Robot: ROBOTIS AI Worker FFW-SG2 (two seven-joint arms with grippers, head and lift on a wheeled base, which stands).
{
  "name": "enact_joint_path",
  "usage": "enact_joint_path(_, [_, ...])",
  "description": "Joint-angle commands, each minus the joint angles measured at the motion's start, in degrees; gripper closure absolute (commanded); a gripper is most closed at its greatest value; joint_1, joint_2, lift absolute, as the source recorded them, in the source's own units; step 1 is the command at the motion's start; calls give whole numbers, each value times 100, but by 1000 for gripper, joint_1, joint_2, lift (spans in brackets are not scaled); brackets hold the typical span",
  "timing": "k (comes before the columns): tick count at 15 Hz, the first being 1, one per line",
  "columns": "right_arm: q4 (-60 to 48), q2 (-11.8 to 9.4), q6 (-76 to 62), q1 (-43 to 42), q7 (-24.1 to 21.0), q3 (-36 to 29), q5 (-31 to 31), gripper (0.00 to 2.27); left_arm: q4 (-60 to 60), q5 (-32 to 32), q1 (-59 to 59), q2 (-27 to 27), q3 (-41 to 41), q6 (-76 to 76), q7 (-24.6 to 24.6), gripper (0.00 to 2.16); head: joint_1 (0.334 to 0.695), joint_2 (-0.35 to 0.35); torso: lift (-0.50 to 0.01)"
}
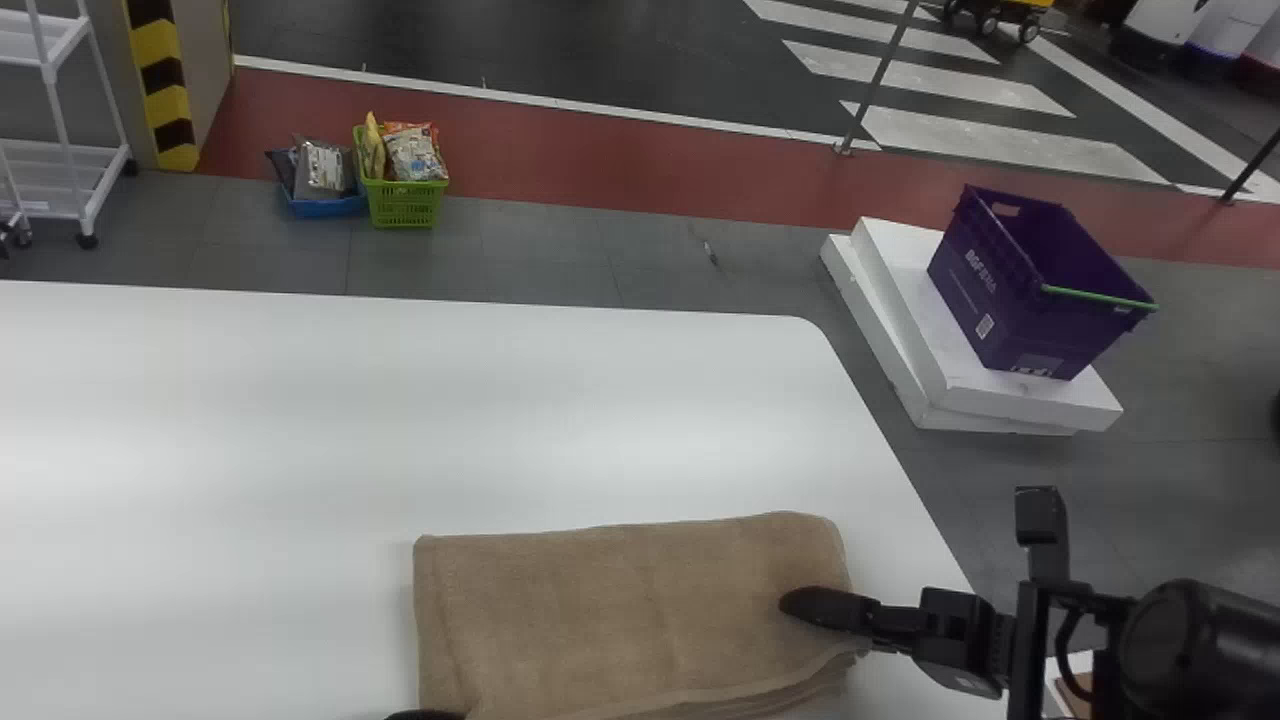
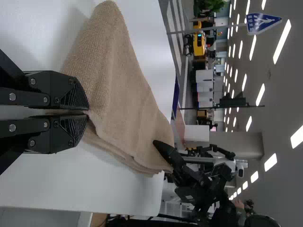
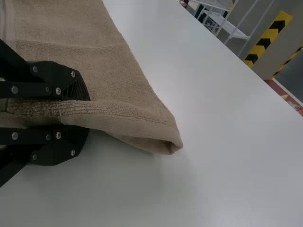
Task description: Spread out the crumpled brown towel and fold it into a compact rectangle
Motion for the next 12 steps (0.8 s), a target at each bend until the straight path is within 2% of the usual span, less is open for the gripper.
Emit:
enact_joint_path(1, [-219, 59, 12, 55, 55, -194, -245, 1058, -9, -21, 0, -8, -7, 0, 3, 1058, 695, -350, -127])
enact_joint_path(5, [-826, 156, 12, 195, 143, -124, -491, 1058, -9, -21, 0, -16, -42, 0, 3, 1058, 695, -350, -127])
enact_joint_path(12, [-1388, 349, 12, 239, 116, 808, -368, 1055, -35, -13, 9, -16, -33, -18, 3, 1058, 695, -350, -127])
